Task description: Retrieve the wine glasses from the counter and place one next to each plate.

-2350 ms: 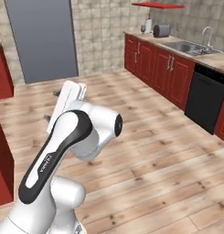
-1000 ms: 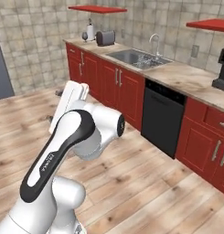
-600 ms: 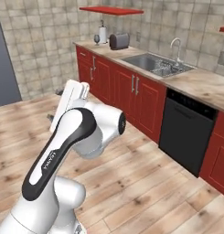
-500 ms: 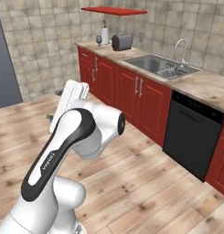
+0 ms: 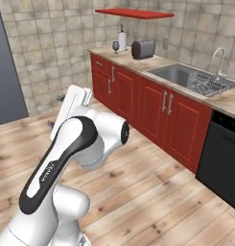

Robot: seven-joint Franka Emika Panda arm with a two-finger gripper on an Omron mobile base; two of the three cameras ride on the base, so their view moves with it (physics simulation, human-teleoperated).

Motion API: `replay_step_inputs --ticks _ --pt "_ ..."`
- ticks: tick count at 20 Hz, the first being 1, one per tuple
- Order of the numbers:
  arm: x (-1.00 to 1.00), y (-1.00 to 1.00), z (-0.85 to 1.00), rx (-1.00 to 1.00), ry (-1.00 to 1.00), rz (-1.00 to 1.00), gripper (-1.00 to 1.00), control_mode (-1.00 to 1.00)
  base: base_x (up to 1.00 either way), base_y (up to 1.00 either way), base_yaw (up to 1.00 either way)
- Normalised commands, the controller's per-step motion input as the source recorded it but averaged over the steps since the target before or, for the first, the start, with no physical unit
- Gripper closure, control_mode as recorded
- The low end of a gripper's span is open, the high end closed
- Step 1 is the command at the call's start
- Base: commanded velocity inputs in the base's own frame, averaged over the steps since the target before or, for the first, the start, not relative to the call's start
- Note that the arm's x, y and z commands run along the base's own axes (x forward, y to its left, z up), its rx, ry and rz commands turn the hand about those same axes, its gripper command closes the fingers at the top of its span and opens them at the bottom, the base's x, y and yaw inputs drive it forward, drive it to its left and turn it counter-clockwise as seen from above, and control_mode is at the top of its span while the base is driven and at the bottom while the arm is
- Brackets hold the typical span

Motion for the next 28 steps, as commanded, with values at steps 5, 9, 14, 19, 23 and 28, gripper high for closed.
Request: replay_step_inputs --ticks 5,9,14,19,23,28 --pt "0.0 0.0 0.0 0.0 0.0 0.0 -1.0 1.0 1.0 1.0 -0.04" --pt "0.0 0.0 0.0 0.0 0.0 0.0 -1.0 1.0 1.0 0.99 -0.08" --pt "0.0 0.0 0.0 0.0 0.0 0.0 -1.0 1.0 1.0 0.94 -0.08" --pt "0.0 0.0 0.0 0.0 0.0 0.0 -1.0 1.0 1.0 0.88 -0.08" --pt "0.0 0.0 0.0 0.0 0.0 0.0 -1.0 1.0 1.0 0.85 -0.08" --pt "0.0 0.0 0.0 0.0 0.0 0.0 -1.0 1.0 1.0 0.67 -0.07"
